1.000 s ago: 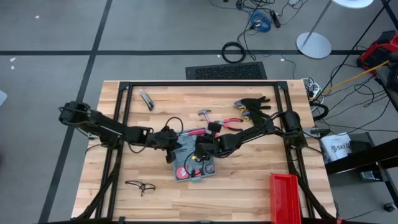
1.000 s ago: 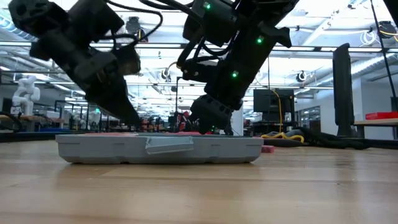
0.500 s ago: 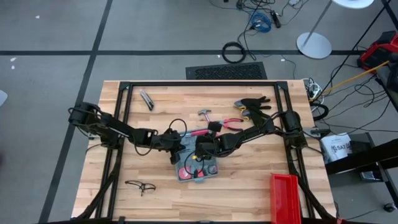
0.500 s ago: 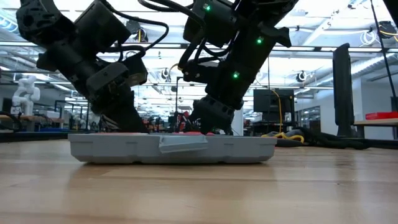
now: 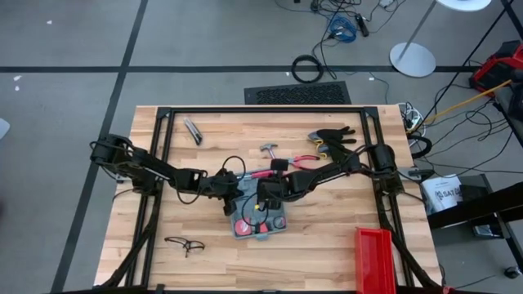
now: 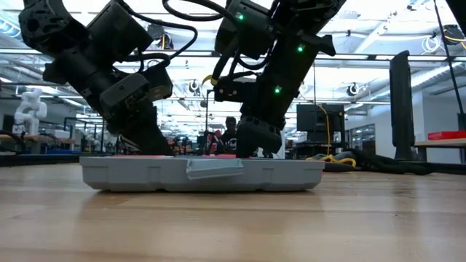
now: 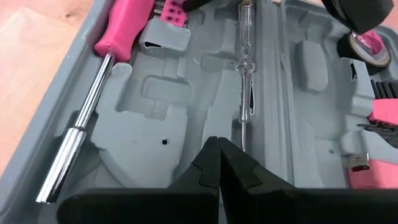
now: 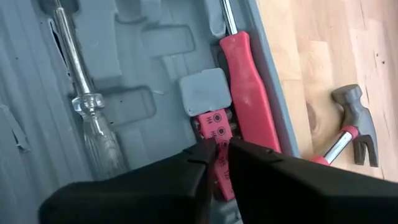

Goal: Prefit tool cases
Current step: Remove the pink terminal block from the gray prefit tool case

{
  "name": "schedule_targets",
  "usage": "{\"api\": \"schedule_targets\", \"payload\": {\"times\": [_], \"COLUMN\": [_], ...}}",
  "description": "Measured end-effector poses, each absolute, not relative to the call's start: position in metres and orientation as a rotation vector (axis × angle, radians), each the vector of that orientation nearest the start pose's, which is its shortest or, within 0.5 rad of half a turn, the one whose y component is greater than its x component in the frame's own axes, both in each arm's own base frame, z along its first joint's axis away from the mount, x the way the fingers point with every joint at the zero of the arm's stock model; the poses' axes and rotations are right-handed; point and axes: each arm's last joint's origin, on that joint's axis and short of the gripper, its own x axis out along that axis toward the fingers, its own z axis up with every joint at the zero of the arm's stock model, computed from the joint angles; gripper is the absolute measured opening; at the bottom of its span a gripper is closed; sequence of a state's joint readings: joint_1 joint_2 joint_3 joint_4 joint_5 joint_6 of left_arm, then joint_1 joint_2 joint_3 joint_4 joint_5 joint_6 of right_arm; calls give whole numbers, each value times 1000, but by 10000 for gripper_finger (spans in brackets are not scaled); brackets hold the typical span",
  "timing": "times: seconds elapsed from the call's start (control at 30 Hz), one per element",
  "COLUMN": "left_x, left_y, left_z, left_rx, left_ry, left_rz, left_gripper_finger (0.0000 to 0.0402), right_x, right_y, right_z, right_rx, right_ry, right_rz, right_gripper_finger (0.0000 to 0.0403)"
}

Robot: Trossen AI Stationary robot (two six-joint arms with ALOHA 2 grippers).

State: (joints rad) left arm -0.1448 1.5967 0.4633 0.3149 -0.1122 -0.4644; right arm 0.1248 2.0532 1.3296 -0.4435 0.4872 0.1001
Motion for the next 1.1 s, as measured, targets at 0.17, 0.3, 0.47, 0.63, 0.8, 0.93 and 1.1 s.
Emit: {"api": "schedule_targets", "payload": {"times": [0.17,0.3,0.47,0.63,0.8,0.93,1.1], "left_x": [249,249,249,249,249,249,249], "left_y": [-33,-33,-33,-34,-34,-34,-34], "left_z": [100,101,101,101,101,101,101], "left_rx": [-327,-319,-315,-317,-313,-314,-314], "left_ry": [801,798,796,799,800,799,799], "left_rz": [153,144,136,127,121,118,117], "left_gripper_finger": [0,0,0,0,0,0,0], "right_x": [400,398,401,403,403,403,402], "right_y": [37,33,25,19,19,26,35], "right_z": [136,126,109,105,104,103,112], "right_rx": [-252,-250,-221,-183,-226,-301,-305], "right_ry": [1112,1160,1209,1229,1219,1177,1117], "right_rz": [-348,-363,-341,-297,-327,-418,-488], "right_gripper_finger": [66,74,79,81,31,12,2]}}
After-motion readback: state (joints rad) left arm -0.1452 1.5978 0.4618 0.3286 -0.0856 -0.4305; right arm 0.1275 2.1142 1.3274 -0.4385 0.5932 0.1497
